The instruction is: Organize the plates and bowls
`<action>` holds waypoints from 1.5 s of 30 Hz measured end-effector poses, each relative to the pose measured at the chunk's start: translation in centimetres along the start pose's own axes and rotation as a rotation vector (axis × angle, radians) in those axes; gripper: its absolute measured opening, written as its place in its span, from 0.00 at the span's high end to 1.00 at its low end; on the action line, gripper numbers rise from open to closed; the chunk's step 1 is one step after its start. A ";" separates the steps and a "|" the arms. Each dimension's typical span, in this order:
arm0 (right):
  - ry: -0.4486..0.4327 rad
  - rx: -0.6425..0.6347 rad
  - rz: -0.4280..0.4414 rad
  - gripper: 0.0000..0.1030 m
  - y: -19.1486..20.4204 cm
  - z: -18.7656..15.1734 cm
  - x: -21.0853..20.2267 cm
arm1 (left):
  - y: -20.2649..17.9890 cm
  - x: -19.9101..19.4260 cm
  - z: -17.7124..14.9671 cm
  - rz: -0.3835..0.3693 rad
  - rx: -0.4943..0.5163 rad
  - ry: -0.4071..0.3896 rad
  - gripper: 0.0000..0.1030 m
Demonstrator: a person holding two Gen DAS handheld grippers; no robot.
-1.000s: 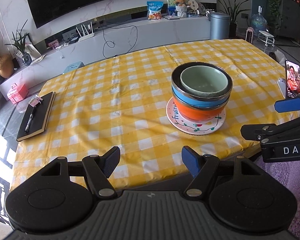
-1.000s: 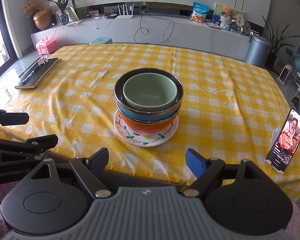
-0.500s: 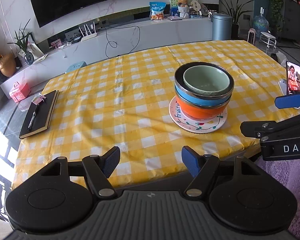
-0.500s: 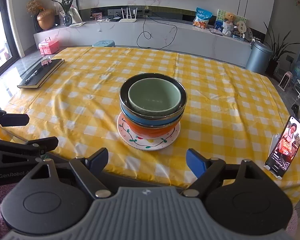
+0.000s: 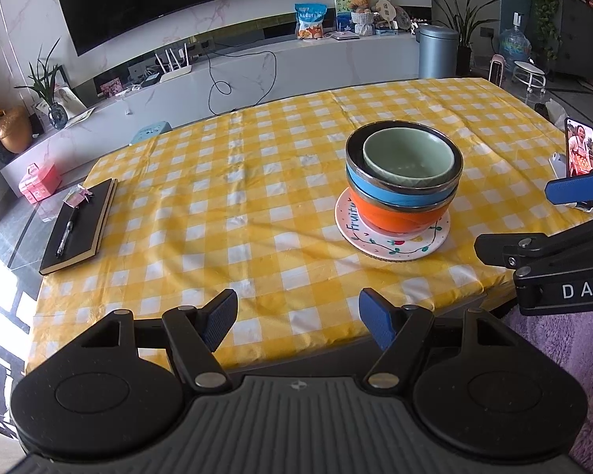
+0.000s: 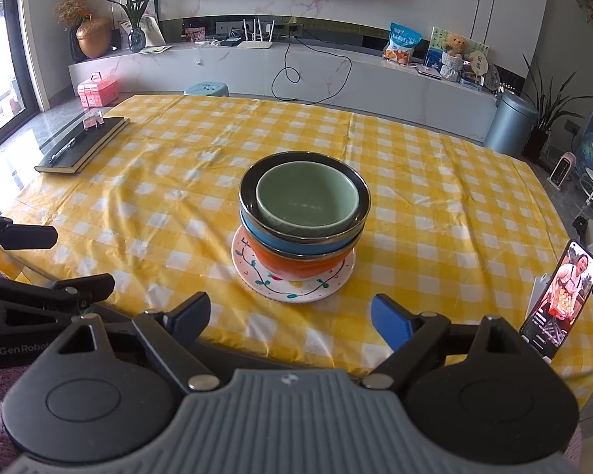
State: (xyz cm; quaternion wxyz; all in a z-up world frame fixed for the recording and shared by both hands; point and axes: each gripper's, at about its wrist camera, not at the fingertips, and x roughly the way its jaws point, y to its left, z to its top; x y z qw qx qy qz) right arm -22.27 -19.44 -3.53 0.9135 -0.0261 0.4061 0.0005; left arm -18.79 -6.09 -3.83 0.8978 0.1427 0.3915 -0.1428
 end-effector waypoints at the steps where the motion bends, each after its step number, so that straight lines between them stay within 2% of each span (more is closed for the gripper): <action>1: 0.000 0.000 0.001 0.15 0.0 0.0 0.0 | 0.0 0.0 0.0 0.001 0.000 0.000 0.20; 45: -0.013 -0.011 0.004 0.14 0.4 -0.2 -0.5 | 0.2 -1.0 -0.3 0.001 -0.009 -0.027 0.20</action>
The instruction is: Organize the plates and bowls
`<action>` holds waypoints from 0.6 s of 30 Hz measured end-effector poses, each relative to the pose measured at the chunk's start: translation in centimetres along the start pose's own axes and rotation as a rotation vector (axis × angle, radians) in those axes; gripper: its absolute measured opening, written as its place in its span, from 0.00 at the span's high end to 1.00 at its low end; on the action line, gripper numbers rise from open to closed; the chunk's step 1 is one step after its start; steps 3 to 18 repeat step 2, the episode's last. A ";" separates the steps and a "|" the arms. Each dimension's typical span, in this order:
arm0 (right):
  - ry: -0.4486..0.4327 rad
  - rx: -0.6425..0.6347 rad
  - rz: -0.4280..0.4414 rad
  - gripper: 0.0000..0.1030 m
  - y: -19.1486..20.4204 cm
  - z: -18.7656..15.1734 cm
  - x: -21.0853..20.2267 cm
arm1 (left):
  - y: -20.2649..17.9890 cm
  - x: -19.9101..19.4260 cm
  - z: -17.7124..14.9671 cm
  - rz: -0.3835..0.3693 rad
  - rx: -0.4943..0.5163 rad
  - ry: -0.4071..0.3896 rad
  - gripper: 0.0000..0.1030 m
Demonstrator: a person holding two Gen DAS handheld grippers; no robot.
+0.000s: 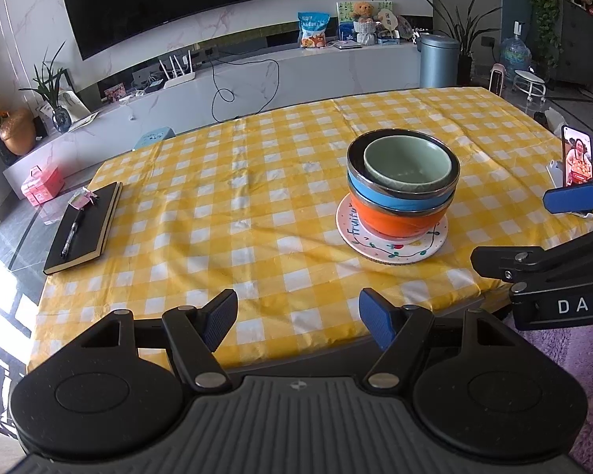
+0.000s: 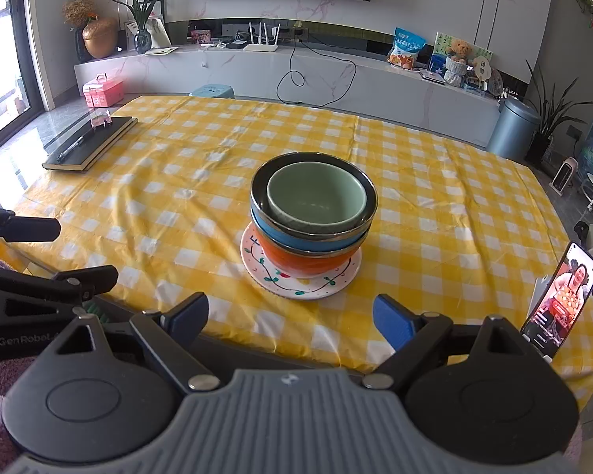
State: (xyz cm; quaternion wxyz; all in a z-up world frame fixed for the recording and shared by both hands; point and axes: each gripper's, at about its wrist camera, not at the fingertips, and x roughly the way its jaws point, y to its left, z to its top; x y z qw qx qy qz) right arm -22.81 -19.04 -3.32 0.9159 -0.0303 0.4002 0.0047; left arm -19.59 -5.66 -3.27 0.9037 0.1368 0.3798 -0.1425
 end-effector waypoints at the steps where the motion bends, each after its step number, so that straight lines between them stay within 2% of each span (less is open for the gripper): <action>1: 0.000 0.000 0.000 0.13 0.0 0.0 0.0 | 0.0 0.0 0.0 0.001 0.000 0.000 0.20; 18: 0.000 0.000 0.000 0.13 0.0 0.0 0.0 | 0.0 0.0 0.0 0.000 0.001 0.000 0.20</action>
